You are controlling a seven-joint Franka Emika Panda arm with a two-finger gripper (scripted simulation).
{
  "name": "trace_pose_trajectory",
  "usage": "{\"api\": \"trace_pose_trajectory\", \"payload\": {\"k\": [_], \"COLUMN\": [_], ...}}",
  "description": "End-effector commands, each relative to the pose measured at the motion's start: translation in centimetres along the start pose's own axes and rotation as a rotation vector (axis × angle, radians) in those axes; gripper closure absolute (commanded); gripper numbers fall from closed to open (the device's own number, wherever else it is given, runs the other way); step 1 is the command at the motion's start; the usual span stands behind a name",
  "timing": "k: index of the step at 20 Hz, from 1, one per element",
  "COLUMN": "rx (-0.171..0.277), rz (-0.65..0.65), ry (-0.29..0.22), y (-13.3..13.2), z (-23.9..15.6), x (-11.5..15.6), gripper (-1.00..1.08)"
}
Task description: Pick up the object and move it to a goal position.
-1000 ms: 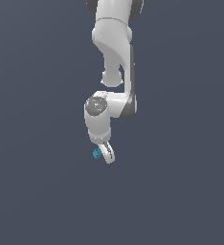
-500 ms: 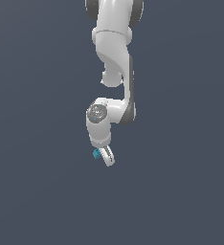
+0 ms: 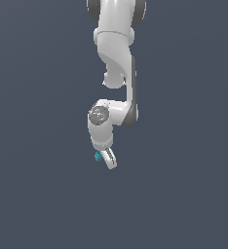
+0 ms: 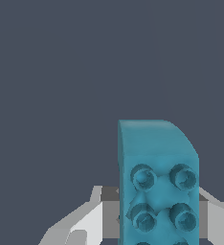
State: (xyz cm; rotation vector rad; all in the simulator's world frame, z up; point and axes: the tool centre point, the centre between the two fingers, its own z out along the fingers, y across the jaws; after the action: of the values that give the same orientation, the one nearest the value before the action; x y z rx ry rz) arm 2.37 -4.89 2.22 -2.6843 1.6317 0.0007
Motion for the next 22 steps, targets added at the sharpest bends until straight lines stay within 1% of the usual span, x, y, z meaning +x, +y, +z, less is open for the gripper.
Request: {"api": "trace_pose_trajectory", "payload": {"k": [1, 5, 8, 18, 22], "rx": [0.000, 0.000, 0.000, 0.000, 0.000], "rz": [0.000, 0.000, 0.000, 0.000, 0.000], "ry": [0.000, 0.000, 0.000, 0.001, 0.001], "y": [0.0, -0.8, -2.0, -8.6, -10.6], "z": [0.0, -0.3, -0.8, -3.6, -4.4], "x": [0.0, -0.7, -1.7, -7.2, -8.8], "gripper": [1.08, 1.08, 1.08, 1.08, 1.08]}}
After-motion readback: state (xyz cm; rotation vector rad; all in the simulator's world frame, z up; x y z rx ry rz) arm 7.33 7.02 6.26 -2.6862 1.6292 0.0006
